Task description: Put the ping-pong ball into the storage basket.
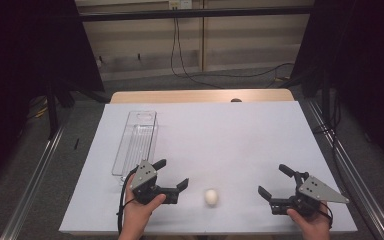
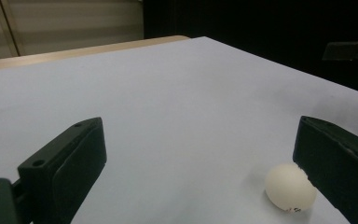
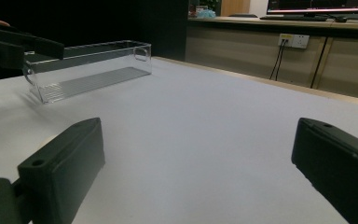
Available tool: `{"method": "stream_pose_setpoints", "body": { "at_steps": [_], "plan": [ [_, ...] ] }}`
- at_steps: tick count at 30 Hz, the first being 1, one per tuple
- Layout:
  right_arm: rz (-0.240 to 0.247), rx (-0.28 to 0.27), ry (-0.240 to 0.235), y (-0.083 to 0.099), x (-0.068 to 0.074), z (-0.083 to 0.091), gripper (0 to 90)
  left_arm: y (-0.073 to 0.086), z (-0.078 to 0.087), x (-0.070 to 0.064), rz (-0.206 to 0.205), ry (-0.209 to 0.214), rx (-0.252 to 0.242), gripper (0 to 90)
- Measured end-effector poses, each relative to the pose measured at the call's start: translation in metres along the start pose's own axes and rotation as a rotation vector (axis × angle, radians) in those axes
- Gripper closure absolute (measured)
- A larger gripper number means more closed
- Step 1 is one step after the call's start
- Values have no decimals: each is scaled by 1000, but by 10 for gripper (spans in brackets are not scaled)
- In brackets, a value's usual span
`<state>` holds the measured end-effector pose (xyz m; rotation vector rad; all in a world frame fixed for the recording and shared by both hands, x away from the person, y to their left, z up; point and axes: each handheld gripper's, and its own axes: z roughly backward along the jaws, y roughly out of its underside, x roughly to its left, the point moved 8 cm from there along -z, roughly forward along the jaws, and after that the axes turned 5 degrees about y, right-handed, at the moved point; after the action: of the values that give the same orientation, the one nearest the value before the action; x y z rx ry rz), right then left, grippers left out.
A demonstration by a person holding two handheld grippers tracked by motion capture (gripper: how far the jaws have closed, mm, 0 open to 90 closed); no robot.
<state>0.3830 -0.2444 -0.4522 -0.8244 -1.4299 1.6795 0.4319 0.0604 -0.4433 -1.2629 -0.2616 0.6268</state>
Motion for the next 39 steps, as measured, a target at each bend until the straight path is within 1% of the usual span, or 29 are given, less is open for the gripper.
{"method": "stream_pose_setpoints", "body": {
  "at_steps": [2, 7, 8, 11, 14, 15, 16, 18, 19, 21, 23, 25, 27, 28, 29, 30, 31, 34, 38, 39],
  "plan": [
    [0, -1, 0, 0, 0, 0, 18, 0, -1, 0, -10, 3, 2, 27],
    [-6, -3, 5, 0, 0, 0, 18, 0, -2, -2, -7, 10, 7, 27],
    [0, -1, 1, 0, 0, 0, 18, 0, -3, -3, -7, 12, 5, 27],
    [-5, -3, 5, 0, 0, 0, 18, 0, -4, -5, -15, 20, 19, 27],
    [-5, -3, 1, 0, 0, 0, 18, 1, -6, -6, -11, 23, 21, 27],
    [-5, -3, 1, 0, 0, 0, 18, 1, -7, -6, -18, 29, 23, 27],
    [-2, -2, -2, 0, 0, 0, 18, 1, -7, -6, -24, 25, 29, 27],
    [0, 2, 1, 0, 0, 0, 18, 1, -7, -6, -23, 26, 31, 27],
    [0, 2, 1, 0, 0, 0, 18, 1, -8, -7, -18, 34, 26, 27],
    [1, 1, 0, 0, 0, 0, 18, 2, -8, -7, -19, 29, 34, 27],
    [1, 3, -1, 0, 0, 0, 18, 2, -10, -8, -22, 34, 37, 27],
    [-2, 2, 0, 0, 0, 0, 18, 2, -11, -9, -19, 34, 41, 27],
    [-8, 2, 2, 0, 0, 0, 18, 2, -12, -10, -26, 42, 44, 27],
    [-9, 2, 4, 0, 0, 0, 18, 2, -13, -11, -21, 42, 46, 27],
    [-10, 2, 5, 0, 0, 0, 18, 2, -13, -11, -31, 45, 53, 27],
    [-10, 2, 5, 0, 0, 0, 18, 3, -13, -12, -26, 48, 55, 27],
    [-11, 3, 5, 0, 0, 0, 18, 3, -14, -12, -34, 47, 61, 27],
    [-7, 4, 1, 1, 0, 0, 18, 3, -16, -14, -27, 48, 62, 27],
    [-12, 3, 4, 0, 0, 0, 18, 4, -17, -15, -29, 56, 69, 27],
    [-11, 4, 2, 0, 0, 0, 18, 3, -19, -17, -25, 63, 58, 27]
  ]
}}
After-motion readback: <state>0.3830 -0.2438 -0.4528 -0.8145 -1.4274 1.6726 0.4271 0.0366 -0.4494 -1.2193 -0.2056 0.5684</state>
